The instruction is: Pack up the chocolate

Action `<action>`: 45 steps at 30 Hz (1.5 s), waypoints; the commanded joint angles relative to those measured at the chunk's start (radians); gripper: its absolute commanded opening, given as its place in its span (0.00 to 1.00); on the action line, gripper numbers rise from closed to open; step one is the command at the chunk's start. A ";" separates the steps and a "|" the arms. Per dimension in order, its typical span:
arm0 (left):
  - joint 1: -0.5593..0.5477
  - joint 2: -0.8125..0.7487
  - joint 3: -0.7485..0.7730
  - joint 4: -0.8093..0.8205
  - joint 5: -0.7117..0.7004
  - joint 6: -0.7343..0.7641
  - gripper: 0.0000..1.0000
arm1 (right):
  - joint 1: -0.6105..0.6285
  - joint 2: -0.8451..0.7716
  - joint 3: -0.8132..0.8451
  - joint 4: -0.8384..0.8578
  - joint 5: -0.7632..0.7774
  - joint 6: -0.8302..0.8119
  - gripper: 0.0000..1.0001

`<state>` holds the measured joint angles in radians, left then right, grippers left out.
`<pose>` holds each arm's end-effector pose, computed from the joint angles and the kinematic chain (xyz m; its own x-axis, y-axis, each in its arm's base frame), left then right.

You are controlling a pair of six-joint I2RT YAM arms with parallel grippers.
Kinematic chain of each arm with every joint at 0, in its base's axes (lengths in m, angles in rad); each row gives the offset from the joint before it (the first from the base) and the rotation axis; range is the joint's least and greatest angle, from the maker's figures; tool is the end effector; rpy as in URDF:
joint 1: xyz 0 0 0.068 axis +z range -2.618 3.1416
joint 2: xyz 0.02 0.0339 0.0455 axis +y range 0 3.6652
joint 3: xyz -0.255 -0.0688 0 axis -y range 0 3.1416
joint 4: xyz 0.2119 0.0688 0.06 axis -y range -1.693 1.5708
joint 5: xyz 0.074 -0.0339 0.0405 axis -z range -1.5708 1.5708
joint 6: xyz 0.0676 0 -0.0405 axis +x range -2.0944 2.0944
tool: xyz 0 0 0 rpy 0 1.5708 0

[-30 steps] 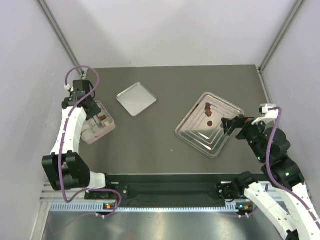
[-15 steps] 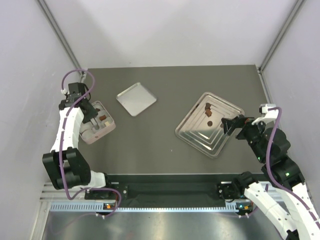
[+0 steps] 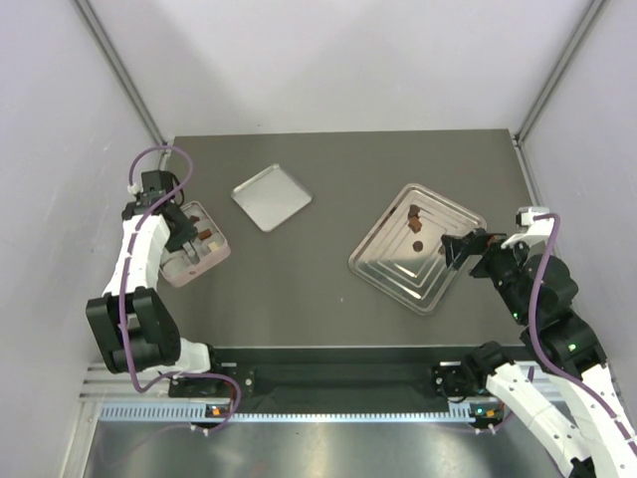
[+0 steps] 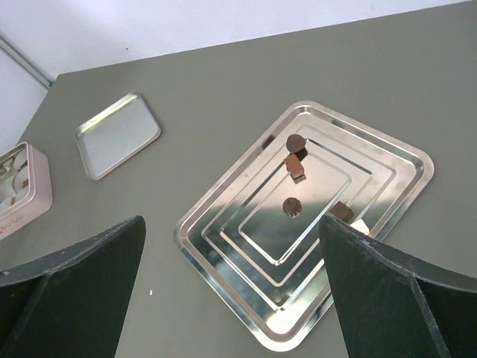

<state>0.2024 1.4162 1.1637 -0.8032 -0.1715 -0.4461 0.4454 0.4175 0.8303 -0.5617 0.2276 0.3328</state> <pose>0.2623 0.0656 0.2483 -0.6481 -0.5670 -0.5085 -0.6208 0.7800 -0.0786 0.0925 0.0273 0.3361 -0.1979 0.2582 -0.9456 -0.1626 0.9427 0.2914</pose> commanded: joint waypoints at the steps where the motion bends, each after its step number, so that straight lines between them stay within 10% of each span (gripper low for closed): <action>1: 0.006 -0.011 -0.010 0.064 -0.013 0.009 0.38 | 0.018 0.007 0.015 0.048 0.019 -0.015 1.00; 24: 0.006 -0.046 0.062 0.036 -0.043 0.063 0.50 | 0.016 0.017 0.024 0.037 0.029 -0.011 1.00; 34: -0.030 -0.151 0.145 0.071 0.296 0.092 0.47 | 0.016 0.047 0.053 0.014 0.032 -0.017 1.00; 45: -0.561 -0.129 0.189 0.203 0.237 0.101 0.48 | 0.016 0.083 0.105 -0.004 0.052 -0.003 1.00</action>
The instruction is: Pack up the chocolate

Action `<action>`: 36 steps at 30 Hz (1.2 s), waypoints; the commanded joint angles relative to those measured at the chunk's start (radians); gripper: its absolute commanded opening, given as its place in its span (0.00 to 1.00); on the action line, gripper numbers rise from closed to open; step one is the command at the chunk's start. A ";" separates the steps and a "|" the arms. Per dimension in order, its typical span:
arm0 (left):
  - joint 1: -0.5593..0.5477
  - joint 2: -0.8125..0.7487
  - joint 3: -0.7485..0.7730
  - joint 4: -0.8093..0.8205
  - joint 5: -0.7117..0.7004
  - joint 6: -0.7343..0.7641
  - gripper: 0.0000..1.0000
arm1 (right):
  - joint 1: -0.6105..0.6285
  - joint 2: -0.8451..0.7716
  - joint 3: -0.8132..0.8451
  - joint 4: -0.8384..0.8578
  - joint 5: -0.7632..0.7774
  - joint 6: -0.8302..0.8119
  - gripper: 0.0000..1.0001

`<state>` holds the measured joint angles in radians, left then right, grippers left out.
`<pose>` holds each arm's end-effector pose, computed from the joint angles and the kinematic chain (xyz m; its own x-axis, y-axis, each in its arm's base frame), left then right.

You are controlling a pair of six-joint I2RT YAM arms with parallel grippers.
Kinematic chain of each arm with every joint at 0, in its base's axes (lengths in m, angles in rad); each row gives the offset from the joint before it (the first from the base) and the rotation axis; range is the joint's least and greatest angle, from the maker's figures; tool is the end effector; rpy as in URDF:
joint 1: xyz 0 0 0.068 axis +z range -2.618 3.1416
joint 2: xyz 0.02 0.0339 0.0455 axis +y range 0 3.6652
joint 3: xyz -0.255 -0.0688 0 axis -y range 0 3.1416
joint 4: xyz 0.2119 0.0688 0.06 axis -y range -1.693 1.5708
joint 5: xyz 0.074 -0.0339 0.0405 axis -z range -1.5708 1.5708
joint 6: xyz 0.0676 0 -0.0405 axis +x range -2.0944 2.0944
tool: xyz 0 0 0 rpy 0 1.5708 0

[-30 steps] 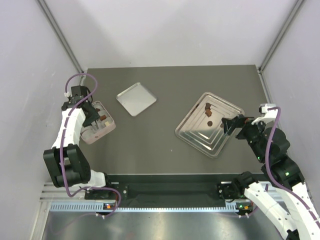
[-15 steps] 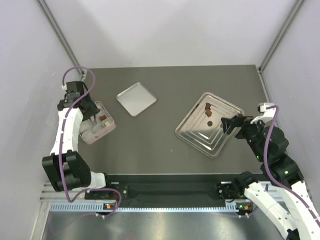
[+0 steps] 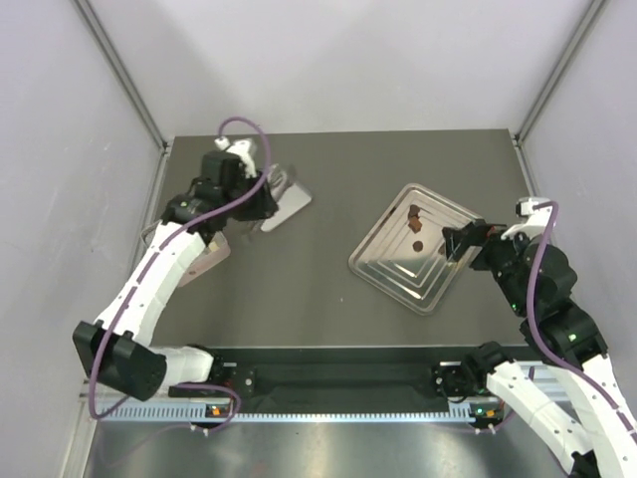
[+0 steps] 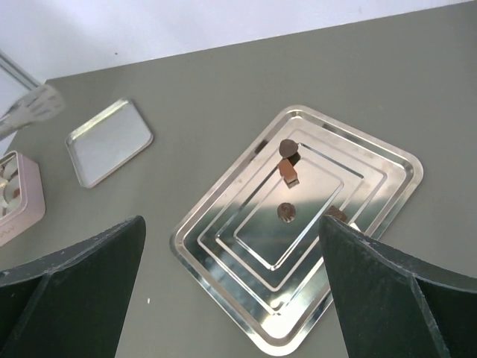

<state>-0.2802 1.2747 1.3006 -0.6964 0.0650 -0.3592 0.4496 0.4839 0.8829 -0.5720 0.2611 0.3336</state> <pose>0.2551 -0.0780 0.3350 -0.6732 -0.1713 -0.7193 0.0942 0.9450 -0.3132 0.1008 0.0292 0.3458 -0.2090 0.2504 -0.9453 -0.1296 0.9510 0.2806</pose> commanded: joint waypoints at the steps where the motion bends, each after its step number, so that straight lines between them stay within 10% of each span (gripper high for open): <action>1: -0.138 0.027 0.052 0.133 0.010 0.008 0.48 | 0.012 0.016 0.060 0.001 0.018 -0.004 1.00; 13: -0.594 0.332 0.132 0.278 -0.033 0.077 0.48 | 0.012 0.015 0.106 -0.019 0.058 0.019 1.00; 36: -0.810 0.773 0.365 0.422 0.029 0.137 0.44 | 0.012 -0.018 0.103 -0.017 0.116 -0.011 1.00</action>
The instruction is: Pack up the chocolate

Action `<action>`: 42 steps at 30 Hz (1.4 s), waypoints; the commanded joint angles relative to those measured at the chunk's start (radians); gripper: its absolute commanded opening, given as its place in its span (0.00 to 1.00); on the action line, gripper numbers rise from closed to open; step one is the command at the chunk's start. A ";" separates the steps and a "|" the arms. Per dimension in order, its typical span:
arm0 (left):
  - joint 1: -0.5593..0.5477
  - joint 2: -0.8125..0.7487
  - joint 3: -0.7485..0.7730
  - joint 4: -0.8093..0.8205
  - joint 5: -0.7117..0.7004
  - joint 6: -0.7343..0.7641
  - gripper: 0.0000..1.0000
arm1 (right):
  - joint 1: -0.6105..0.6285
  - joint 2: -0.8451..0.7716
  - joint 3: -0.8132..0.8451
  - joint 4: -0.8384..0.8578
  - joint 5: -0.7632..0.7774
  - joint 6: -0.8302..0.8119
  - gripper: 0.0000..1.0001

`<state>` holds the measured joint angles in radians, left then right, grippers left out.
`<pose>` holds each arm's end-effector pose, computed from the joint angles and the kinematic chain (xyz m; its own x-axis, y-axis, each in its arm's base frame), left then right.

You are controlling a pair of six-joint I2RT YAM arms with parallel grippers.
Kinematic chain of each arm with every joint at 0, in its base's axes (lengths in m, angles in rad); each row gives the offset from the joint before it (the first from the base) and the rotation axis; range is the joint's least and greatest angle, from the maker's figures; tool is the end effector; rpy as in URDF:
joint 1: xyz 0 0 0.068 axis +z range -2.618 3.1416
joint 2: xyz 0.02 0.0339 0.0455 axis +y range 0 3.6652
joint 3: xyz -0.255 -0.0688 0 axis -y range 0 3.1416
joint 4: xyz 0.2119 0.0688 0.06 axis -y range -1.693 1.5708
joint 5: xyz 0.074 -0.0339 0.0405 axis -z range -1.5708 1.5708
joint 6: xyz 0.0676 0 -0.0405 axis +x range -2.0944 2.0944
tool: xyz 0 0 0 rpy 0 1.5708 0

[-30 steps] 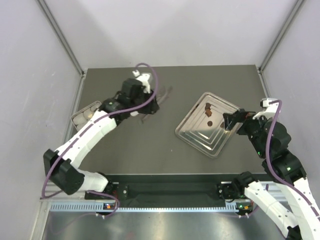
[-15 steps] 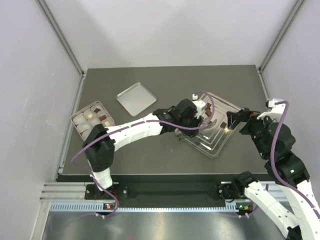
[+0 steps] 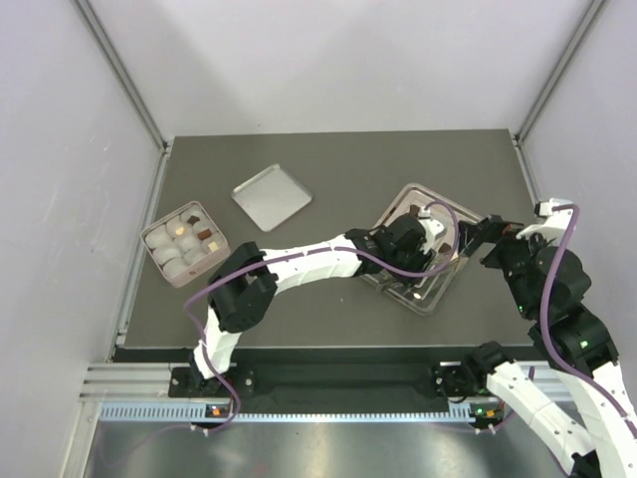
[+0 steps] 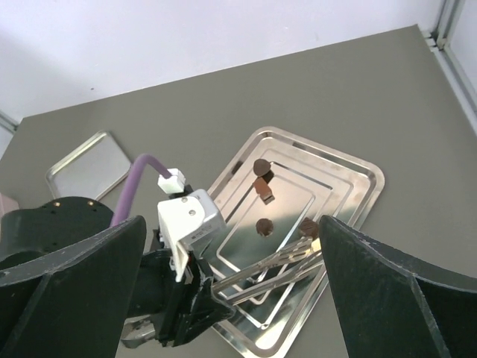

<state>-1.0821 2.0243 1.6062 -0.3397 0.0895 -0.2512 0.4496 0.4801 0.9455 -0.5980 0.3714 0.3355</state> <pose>0.2070 -0.4023 0.2144 -0.5387 0.4858 -0.6883 0.8011 0.5482 -0.2401 0.0936 0.0179 0.3619 -0.1391 0.2735 -0.9518 -0.0373 0.9590 0.2810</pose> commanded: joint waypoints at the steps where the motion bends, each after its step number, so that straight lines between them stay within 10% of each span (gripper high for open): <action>1: -0.009 0.031 0.064 0.067 0.001 0.029 0.44 | 0.012 -0.014 0.041 0.007 0.008 -0.016 1.00; 42: -0.013 0.125 0.086 0.107 -0.056 0.024 0.44 | 0.011 -0.023 0.033 0.010 0.023 -0.026 1.00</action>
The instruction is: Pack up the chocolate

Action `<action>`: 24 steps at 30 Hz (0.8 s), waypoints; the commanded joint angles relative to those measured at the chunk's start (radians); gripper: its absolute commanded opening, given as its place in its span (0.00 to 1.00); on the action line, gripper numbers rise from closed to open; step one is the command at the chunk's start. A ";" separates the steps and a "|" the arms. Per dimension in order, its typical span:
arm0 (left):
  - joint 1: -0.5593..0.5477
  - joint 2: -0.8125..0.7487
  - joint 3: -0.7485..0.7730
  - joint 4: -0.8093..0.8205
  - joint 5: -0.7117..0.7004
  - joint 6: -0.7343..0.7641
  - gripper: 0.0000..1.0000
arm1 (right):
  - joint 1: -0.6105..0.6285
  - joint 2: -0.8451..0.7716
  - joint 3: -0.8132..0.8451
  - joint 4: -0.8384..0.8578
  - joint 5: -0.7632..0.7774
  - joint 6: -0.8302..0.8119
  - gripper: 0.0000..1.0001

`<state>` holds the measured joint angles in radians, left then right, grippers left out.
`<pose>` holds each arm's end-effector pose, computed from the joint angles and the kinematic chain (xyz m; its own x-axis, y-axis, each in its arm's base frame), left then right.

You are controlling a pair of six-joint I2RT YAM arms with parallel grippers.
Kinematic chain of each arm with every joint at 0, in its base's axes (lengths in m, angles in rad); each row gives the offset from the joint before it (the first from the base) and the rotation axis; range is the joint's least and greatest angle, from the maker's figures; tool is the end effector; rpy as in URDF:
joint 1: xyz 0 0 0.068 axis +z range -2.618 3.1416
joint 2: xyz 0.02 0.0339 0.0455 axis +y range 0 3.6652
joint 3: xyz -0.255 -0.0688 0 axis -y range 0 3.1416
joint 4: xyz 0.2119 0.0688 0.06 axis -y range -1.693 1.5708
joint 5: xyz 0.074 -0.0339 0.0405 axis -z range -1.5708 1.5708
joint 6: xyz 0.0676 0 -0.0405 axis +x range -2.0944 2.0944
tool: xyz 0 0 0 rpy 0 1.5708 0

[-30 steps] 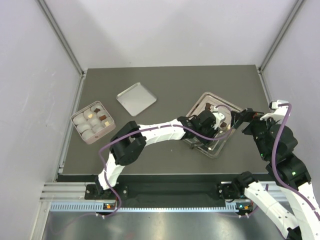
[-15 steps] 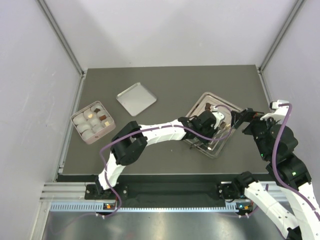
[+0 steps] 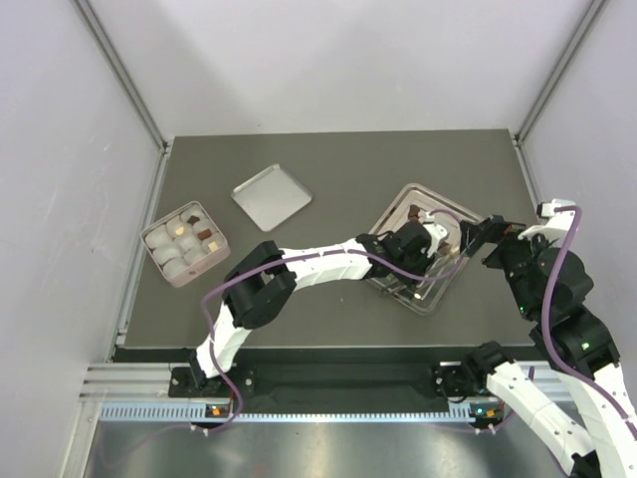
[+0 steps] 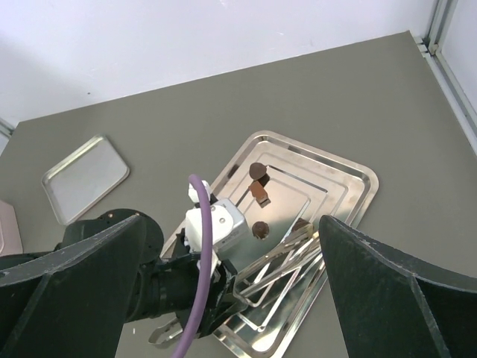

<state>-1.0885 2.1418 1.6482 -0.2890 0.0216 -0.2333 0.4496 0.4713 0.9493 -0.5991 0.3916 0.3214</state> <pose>0.2182 -0.4199 0.1807 -0.5246 0.5037 -0.6863 0.7930 0.5824 -0.1787 0.0912 0.0154 0.3635 -0.1223 0.2652 -0.9564 -0.0230 0.9626 0.2698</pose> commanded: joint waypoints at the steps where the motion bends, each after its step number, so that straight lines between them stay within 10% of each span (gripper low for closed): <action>1: -0.007 0.009 0.048 0.054 0.011 0.006 0.44 | 0.012 -0.014 0.029 0.013 0.003 -0.010 1.00; 24: -0.007 0.073 0.107 0.063 -0.003 0.006 0.46 | 0.012 -0.031 0.017 0.012 0.020 -0.018 1.00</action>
<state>-1.0885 2.2150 1.7153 -0.2760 0.0181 -0.2329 0.4496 0.4515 0.9493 -0.5991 0.3962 0.3164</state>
